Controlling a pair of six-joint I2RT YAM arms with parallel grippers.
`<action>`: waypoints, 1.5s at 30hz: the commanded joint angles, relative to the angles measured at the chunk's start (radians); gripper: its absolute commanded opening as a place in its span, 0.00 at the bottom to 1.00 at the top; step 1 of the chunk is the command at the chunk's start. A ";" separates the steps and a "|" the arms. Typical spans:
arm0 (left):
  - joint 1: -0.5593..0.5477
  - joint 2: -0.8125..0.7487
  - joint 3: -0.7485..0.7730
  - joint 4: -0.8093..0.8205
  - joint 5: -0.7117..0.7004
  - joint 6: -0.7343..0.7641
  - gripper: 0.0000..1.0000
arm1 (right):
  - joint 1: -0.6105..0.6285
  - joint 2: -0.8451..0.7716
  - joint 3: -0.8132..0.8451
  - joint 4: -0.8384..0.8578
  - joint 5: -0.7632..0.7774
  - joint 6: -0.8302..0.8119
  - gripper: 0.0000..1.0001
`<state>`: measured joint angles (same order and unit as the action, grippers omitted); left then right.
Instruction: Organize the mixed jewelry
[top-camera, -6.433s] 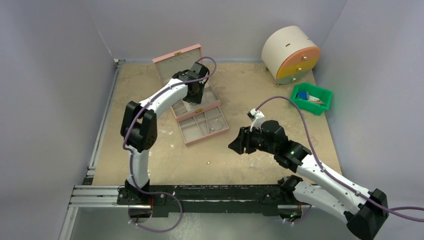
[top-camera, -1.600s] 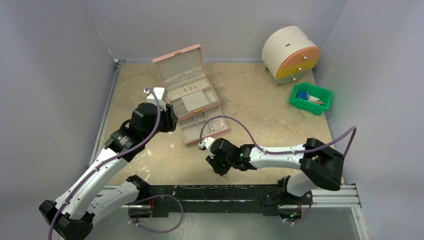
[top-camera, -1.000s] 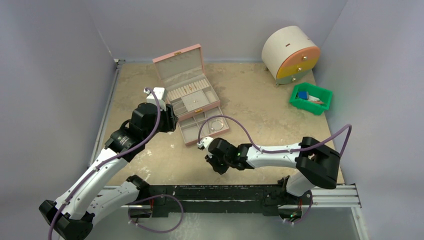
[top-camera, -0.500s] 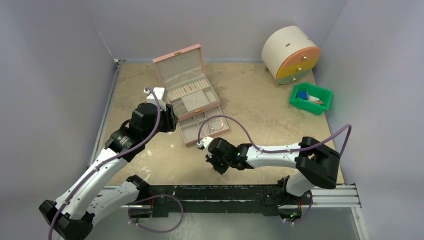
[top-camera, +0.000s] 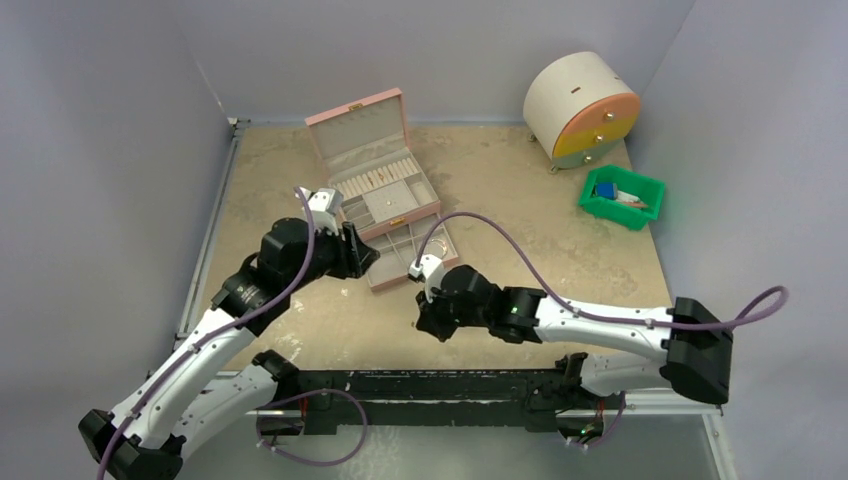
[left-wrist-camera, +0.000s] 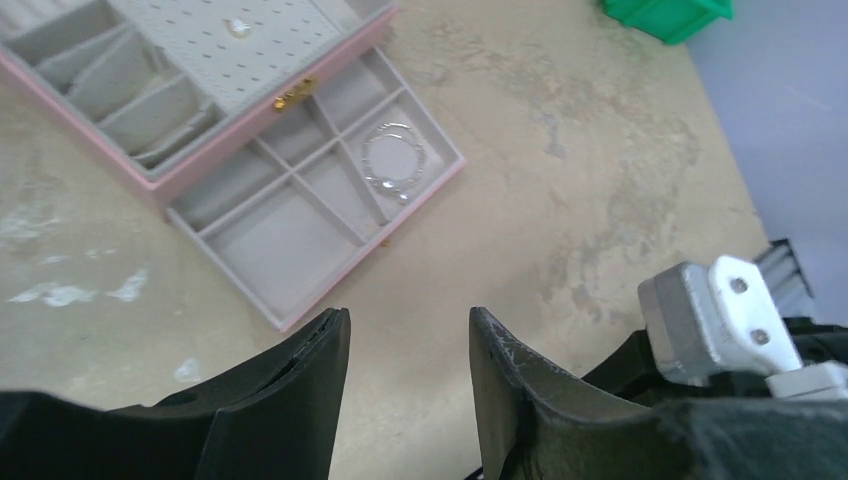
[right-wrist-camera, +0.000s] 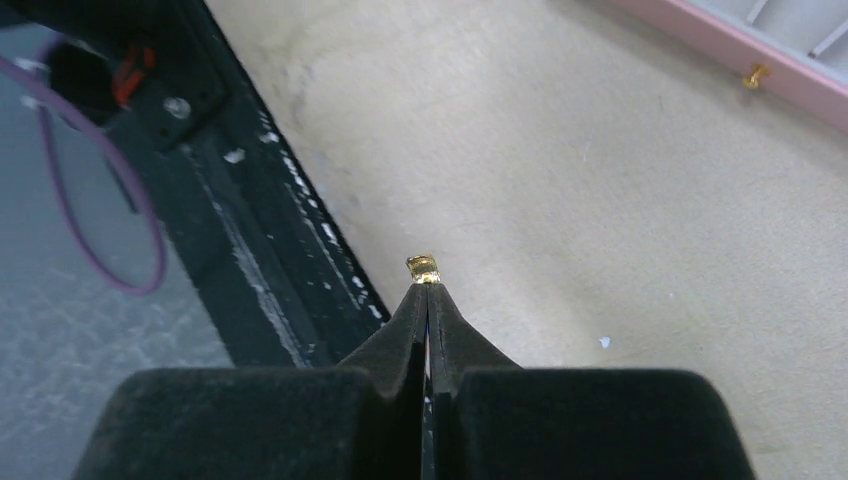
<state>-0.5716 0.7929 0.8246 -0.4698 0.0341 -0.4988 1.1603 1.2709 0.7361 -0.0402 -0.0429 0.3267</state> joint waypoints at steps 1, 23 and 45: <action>0.003 -0.055 -0.074 0.194 0.215 -0.102 0.47 | 0.004 -0.108 -0.002 0.070 -0.046 0.066 0.00; 0.001 -0.142 -0.223 0.782 0.623 -0.349 0.49 | -0.172 -0.374 0.016 0.358 -0.346 0.330 0.00; 0.001 -0.211 -0.178 0.830 0.720 -0.356 0.47 | -0.191 -0.277 0.068 0.656 -0.472 0.526 0.00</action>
<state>-0.5716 0.5926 0.6037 0.2928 0.7128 -0.8467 0.9783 0.9886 0.7536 0.5068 -0.5007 0.8047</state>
